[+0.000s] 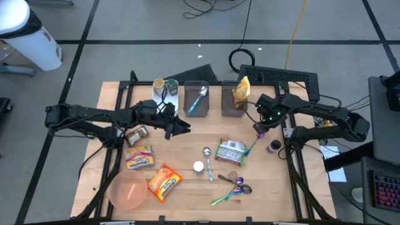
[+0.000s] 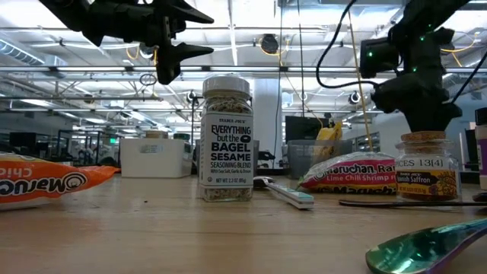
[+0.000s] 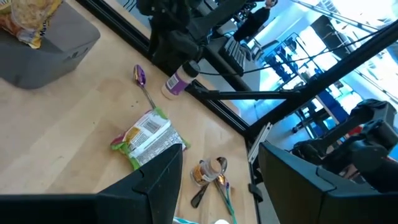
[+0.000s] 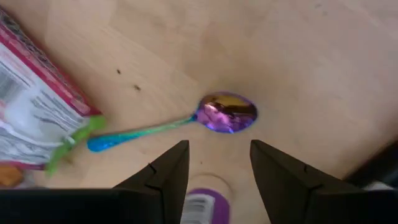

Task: Pick & Place Food Item
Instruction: Put the top violet spoon into the left black bin

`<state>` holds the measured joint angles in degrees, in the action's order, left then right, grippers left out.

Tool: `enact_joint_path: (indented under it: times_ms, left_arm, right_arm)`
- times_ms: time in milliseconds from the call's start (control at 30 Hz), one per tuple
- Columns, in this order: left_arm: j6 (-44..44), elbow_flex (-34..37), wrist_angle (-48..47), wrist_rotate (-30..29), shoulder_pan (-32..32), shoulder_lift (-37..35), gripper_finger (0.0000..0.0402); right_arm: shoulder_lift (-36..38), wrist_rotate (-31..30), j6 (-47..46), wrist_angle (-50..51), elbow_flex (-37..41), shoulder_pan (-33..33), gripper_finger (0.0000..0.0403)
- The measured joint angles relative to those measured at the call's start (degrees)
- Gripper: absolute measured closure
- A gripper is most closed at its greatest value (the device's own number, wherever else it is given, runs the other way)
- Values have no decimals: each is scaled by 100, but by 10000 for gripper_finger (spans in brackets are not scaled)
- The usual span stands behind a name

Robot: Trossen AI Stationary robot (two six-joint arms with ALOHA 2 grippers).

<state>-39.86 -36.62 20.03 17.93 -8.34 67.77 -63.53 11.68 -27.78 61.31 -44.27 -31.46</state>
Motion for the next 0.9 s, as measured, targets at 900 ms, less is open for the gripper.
enact_joint_path:
  times_ms: [900]
  left_arm:
    - [-116,-2,-2,0,0,0,183]
  right_arm:
    - [0,321,-370,-1346,1303,-608,273]
